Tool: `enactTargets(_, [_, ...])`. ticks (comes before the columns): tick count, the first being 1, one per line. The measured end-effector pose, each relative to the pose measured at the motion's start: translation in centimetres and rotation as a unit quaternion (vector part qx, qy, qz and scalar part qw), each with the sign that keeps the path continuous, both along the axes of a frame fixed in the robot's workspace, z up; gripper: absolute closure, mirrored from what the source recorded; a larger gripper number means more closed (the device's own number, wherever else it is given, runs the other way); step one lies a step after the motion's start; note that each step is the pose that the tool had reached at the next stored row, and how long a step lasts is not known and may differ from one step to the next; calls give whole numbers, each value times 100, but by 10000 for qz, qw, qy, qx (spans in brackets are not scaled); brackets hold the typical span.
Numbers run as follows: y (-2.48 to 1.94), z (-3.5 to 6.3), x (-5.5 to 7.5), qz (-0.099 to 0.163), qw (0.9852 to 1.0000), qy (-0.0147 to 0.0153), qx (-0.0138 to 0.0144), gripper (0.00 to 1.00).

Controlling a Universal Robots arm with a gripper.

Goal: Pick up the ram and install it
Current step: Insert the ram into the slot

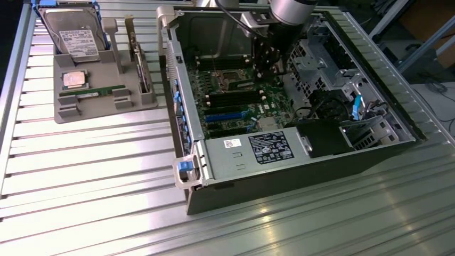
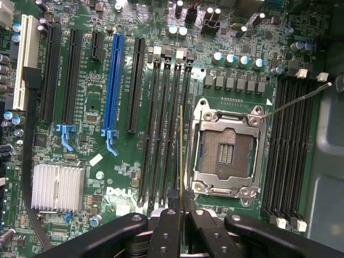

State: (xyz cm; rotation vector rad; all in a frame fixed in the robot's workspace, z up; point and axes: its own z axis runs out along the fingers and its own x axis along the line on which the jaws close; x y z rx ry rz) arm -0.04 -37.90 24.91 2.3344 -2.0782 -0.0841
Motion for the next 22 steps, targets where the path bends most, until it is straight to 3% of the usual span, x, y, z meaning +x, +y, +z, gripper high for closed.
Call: enactTargets(22, [0,-166,0,0,10000,0,0,88])
